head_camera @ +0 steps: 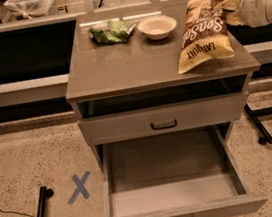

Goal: Pick brown chip bag from middle drawer and place on counter

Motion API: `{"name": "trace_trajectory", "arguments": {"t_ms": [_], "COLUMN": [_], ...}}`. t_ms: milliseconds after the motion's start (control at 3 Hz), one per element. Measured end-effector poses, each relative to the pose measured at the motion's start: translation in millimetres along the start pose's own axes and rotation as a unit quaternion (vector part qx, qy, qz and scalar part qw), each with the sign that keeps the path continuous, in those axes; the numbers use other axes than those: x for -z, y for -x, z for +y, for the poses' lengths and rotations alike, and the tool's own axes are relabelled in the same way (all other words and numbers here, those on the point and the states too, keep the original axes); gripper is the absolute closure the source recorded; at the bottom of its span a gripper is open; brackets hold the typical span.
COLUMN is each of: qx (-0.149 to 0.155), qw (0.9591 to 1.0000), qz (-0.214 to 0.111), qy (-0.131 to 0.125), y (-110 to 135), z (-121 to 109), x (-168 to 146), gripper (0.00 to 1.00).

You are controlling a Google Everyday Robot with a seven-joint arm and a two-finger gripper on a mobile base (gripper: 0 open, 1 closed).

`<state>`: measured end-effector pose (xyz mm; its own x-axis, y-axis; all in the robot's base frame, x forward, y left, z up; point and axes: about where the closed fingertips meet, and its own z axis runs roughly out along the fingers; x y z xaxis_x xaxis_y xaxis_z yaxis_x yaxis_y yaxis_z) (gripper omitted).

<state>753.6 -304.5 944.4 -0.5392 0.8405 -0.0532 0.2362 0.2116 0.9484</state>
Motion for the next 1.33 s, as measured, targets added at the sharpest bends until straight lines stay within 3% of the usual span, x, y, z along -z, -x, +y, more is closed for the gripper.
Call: {"name": "trace_trajectory", "arguments": {"t_ms": [1000, 1333], "qx": [0.0, 0.016], "qw": [1.0, 0.9999], "qz": [0.007, -0.001], "qy": [-0.001, -0.005], "y": [-5.5, 5.9], "z": [-2.0, -1.4], "x": [-9.2, 1.8], "gripper": [0.13, 0.0]}}
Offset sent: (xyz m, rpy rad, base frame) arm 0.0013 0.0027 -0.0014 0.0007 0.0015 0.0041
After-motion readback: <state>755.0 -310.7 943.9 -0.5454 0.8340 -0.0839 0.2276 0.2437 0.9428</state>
